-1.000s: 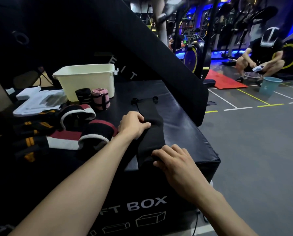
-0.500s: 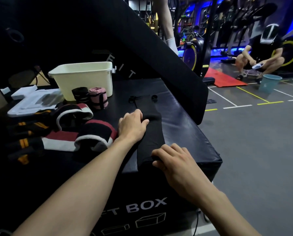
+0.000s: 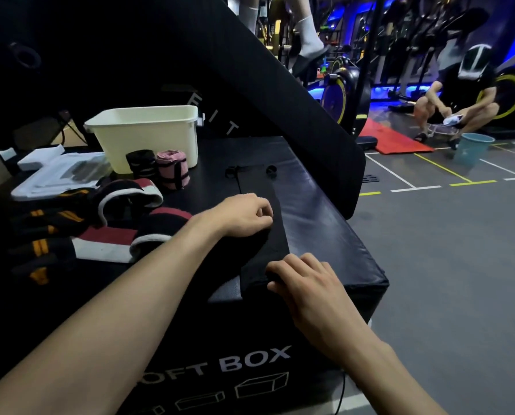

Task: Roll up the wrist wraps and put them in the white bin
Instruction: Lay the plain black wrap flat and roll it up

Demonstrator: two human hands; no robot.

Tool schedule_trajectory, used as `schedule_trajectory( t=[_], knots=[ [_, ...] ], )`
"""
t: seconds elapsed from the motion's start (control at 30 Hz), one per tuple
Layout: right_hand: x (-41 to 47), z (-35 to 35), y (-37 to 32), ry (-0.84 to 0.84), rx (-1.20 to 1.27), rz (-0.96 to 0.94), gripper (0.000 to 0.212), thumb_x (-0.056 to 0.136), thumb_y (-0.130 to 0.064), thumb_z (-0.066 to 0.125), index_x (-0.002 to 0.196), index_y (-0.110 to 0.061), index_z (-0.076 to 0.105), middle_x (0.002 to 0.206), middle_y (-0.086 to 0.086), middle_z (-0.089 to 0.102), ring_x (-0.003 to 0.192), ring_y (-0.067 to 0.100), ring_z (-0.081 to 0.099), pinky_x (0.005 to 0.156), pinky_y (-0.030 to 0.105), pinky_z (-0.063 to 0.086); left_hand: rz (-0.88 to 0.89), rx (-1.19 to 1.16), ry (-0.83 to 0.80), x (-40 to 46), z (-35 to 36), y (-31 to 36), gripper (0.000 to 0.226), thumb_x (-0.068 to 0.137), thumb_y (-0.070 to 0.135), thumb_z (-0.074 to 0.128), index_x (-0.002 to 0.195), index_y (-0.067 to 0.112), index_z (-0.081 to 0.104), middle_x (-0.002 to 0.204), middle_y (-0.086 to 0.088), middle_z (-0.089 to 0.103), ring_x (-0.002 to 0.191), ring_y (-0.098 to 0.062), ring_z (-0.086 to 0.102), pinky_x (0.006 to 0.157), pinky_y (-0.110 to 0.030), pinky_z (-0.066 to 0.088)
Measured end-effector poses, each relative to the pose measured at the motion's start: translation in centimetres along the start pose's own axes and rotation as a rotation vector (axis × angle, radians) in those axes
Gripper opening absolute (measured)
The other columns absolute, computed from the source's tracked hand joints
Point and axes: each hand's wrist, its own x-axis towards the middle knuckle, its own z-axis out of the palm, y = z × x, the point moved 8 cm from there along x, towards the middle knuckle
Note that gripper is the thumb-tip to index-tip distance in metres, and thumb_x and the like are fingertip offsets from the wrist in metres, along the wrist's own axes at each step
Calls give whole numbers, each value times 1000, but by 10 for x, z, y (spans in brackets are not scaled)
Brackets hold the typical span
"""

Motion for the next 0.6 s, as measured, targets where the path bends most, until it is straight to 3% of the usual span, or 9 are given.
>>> schedule_trajectory(
  t=[0.1,0.2,0.3,0.4,0.5,0.6],
  knots=[
    [0,-2,0,-8,-2,-1,27,103,-43,39,113,-28,59,100,-13,58,88,15,51,71,29,38,160,11,-104,-18,-2,18,49,96,52,61,143,44,48,126,12,56,115,-11,55,104,-36,45],
    [-1,-2,-1,1,-5,-5,25,102,-42,41,112,-28,59,100,-12,57,88,15,50,71,29,36,350,-139,-178,-35,8,33,35,103,37,59,136,48,56,146,9,46,138,-6,43,118,-33,34],
    [-2,-2,-2,19,-11,-5,25,101,-42,41,111,-27,59,100,-12,57,88,15,48,70,29,36,407,-104,-251,-41,23,38,30,107,32,53,131,47,62,159,8,34,148,-6,30,124,-43,23],
    [-2,-2,-2,37,-11,-1,25,101,-42,41,111,-27,59,99,-12,56,86,14,47,70,28,36,421,-129,-188,-41,23,40,24,105,31,58,123,44,67,157,8,37,145,-8,34,122,-42,26],
    [-3,-3,-2,49,-24,-9,25,101,-42,42,111,-27,59,99,-12,57,86,14,48,69,29,39,463,-242,-80,-41,16,44,16,98,27,70,110,36,76,145,11,51,133,1,48,115,-33,38],
    [-3,-3,-2,49,-36,-8,25,100,-42,43,110,-27,60,99,-11,58,85,16,50,68,31,42,486,-292,3,-41,13,47,11,92,26,77,101,31,80,130,14,62,120,-2,60,107,-35,46]
  ],
)
